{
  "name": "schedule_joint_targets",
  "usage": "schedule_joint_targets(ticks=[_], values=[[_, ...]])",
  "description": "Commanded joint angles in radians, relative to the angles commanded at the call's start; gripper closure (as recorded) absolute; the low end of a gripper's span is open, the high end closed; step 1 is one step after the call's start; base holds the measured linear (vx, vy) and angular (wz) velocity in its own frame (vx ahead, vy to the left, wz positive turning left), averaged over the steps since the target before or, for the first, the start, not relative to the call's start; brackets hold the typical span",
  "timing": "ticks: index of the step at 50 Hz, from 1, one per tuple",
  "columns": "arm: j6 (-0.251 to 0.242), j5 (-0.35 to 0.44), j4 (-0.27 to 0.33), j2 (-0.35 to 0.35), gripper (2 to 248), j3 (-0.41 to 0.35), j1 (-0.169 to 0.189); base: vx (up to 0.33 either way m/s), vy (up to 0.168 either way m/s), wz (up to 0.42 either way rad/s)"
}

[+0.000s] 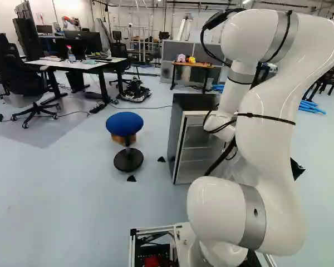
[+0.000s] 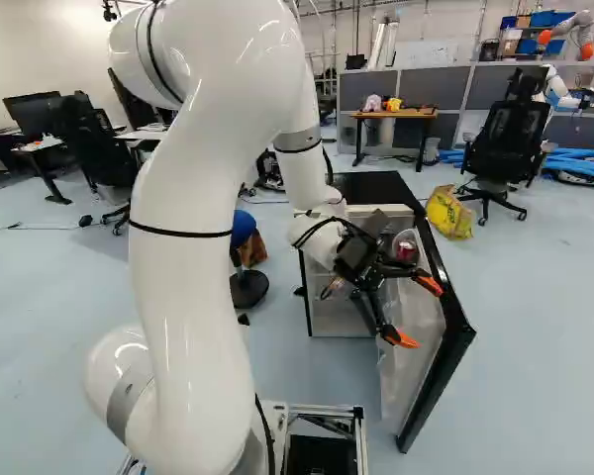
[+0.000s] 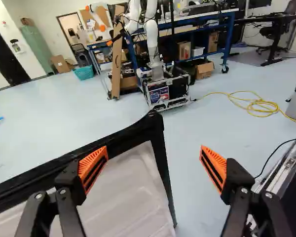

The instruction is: Grab a drink from the fridge

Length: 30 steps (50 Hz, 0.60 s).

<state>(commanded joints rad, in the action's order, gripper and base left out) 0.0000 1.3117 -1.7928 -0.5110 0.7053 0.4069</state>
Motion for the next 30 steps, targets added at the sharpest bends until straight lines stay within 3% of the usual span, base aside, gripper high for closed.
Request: schedule_joint_targets(ticks=[30], values=[[0.000, -0.037, 0.047, -0.071, 3, 0.151, 0.122, 0.000, 0.000, 0.000]])
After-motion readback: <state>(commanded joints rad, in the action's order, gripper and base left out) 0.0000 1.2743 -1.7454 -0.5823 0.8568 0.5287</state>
